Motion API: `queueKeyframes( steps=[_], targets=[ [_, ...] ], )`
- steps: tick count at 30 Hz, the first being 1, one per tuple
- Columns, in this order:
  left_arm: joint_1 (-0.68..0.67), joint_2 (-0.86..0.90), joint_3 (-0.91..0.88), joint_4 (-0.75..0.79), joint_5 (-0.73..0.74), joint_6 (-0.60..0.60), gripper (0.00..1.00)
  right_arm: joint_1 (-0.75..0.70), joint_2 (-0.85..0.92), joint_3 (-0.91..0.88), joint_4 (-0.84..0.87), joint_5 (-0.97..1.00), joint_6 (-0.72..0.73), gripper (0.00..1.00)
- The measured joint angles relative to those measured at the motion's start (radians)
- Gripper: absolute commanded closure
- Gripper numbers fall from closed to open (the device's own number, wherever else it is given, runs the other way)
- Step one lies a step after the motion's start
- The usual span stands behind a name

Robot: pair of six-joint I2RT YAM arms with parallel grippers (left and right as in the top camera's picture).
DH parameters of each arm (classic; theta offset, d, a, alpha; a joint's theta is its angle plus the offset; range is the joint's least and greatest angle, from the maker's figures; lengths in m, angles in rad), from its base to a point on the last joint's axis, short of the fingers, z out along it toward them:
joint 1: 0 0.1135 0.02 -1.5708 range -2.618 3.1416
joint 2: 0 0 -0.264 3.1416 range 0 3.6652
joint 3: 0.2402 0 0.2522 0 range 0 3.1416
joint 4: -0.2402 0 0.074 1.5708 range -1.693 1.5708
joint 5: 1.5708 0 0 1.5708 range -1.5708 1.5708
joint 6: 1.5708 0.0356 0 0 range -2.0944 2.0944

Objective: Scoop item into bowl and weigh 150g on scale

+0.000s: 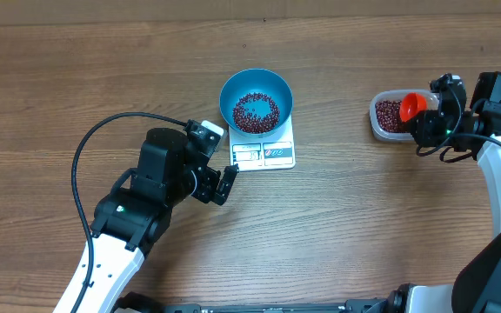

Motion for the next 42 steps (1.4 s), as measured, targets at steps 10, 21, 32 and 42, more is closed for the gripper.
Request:
queueKeyframes(
  steps=[10,21,32,42],
  targets=[
    [0.000,0.000,0.000,0.000,0.000,0.000,0.00,0.000,0.000,0.000,0.000,0.000,0.000,0.81],
    [0.000,0.000,0.000,0.000,0.000,0.000,0.01,0.000,0.000,-0.003,0.013,0.000,0.001,0.91],
    [0.000,0.000,0.000,0.000,0.000,0.000,0.00,0.000,0.000,-0.003,-0.010,-0.139,0.013,0.00],
    [0.000,0.000,0.000,0.000,0.000,0.000,0.00,0.000,0.000,-0.004,-0.003,-0.499,0.012,0.00]
  ],
)
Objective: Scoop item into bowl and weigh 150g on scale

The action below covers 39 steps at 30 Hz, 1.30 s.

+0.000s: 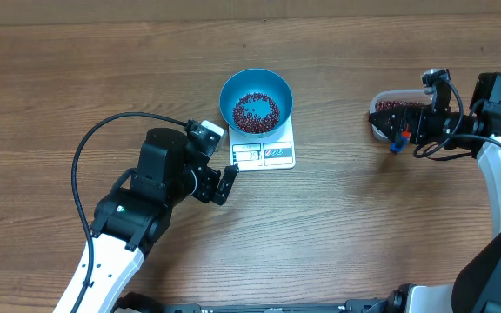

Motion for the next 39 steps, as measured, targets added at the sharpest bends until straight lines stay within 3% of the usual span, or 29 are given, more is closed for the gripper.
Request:
queueKeyframes(
  steps=[8,15,21,30,35,39],
  targets=[
    [0.000,0.000,0.000,0.000,0.000,0.000,0.00,-0.006,0.000,0.000,0.039,0.023,0.277,0.00],
    [0.000,0.000,0.000,0.000,0.000,0.000,0.00,-0.010,-0.035,-0.003,0.058,0.238,0.616,0.00],
    [0.000,0.000,0.000,0.000,0.000,0.000,0.00,-0.010,-0.173,-0.042,0.135,0.346,0.856,0.00],
    [0.000,0.000,0.000,0.000,0.000,0.000,0.01,-0.010,-0.409,-0.433,0.439,0.369,1.076,0.00],
    [0.000,0.000,0.000,0.000,0.000,0.000,0.01,-0.010,-0.423,-0.640,0.688,0.331,1.262,0.00],
    [0.000,0.000,0.000,0.000,0.000,0.000,0.00,-0.010,-0.424,-0.705,0.755,0.323,1.361,0.00]
  ],
)
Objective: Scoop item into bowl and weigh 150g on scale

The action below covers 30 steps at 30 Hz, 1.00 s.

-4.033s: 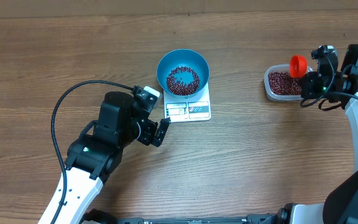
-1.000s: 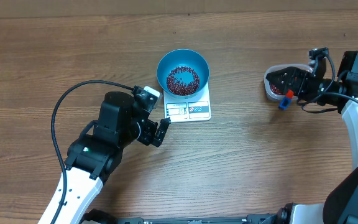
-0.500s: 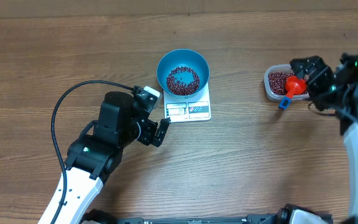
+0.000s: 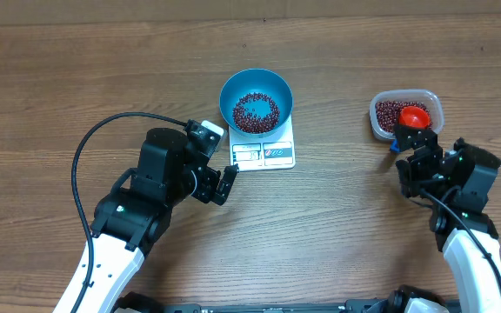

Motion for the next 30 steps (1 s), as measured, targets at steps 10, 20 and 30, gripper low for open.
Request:
queueKeyframes(
  steps=[10,20,30],
  targets=[
    [0.000,0.000,0.000,0.000,0.000,0.000,0.01,0.000,-0.003,-0.055,-0.012,0.030,0.121,0.00],
    [0.000,0.000,0.000,0.000,0.000,0.000,0.00,0.097,-0.003,-0.110,0.127,0.171,0.152,0.01],
    [0.000,0.000,0.000,0.000,0.000,0.000,0.00,0.147,-0.001,-0.110,0.129,0.353,0.153,0.34]
  ],
)
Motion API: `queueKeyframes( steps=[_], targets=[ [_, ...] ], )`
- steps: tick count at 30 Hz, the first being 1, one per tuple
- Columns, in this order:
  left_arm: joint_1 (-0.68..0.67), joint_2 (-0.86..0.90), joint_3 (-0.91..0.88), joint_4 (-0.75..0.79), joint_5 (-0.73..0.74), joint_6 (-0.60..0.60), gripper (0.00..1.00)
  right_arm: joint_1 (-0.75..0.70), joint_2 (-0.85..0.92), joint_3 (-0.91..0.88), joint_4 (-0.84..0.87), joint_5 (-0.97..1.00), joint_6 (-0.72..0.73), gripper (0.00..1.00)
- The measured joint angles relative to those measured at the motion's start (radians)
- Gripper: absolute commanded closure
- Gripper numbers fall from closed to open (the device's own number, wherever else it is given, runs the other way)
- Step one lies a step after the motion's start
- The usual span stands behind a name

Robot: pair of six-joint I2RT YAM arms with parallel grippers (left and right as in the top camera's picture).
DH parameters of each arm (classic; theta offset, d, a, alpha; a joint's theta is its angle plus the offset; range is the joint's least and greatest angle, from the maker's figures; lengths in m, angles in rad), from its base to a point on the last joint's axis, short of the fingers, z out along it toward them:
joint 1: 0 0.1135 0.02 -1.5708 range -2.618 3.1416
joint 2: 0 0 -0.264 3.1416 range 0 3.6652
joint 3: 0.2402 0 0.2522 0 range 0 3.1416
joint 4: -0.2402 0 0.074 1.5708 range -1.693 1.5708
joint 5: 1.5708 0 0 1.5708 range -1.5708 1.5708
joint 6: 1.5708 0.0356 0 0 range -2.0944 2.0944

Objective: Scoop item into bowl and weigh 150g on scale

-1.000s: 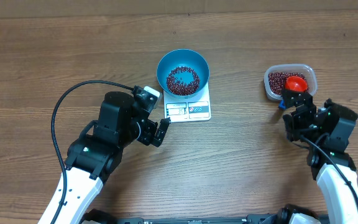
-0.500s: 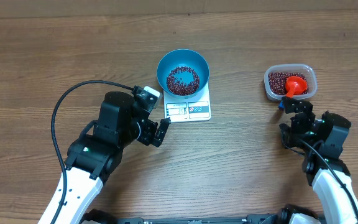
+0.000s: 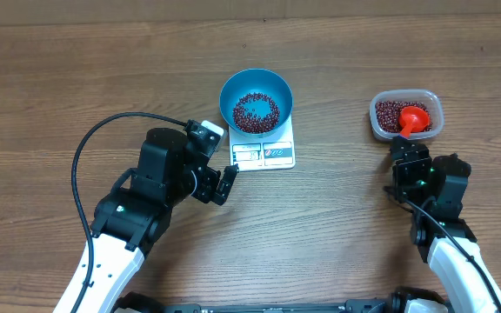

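A blue bowl (image 3: 256, 89) holding red beans stands on the white scale (image 3: 264, 154) in the middle of the table. At the right, a clear container (image 3: 383, 119) holds more red beans. The red scoop (image 3: 414, 118) lies in it, its handle pointing toward the front edge. My right gripper (image 3: 404, 149) sits just in front of the container at the handle's end; its fingers are too small and dark to read. My left gripper (image 3: 223, 184) rests open at the scale's front left corner, holding nothing.
A black cable (image 3: 103, 139) loops over the table by the left arm. The wooden table (image 3: 337, 226) stretches between the scale and the right arm.
The right arm has drawn in toward the table's front and turned more upright. The scoop still lies in the container, shifted slightly. The left arm has not moved.
My right gripper first held the red scoop at the container from the right side. Then the scoop was tipped low at the container's front. Later the arm stood in front of the container with the scoop resting in the beans, and it remains there now.
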Motion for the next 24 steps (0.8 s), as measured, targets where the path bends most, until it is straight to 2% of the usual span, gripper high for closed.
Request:
queueKeyframes(
  steps=[10,13,14,16,24],
  targets=[
    [0.000,0.000,0.000,0.000,0.000,0.000,0.01,0.000,0.183,-0.002,0.165,0.018,0.001,0.34],
    [0.000,0.000,0.000,0.000,0.000,0.000,0.00,0.000,0.189,-0.002,0.172,0.007,0.000,0.44],
    [0.000,0.000,0.000,0.000,0.000,0.000,0.01,0.000,0.189,-0.002,0.172,0.006,0.000,0.56],
    [0.000,0.000,0.000,0.000,0.000,0.000,0.00,0.000,0.189,-0.002,0.172,0.004,0.005,0.64],
    [0.000,0.000,0.000,0.000,0.000,0.000,0.00,0.000,0.189,-0.002,0.173,-0.002,0.001,0.72]
  ],
)
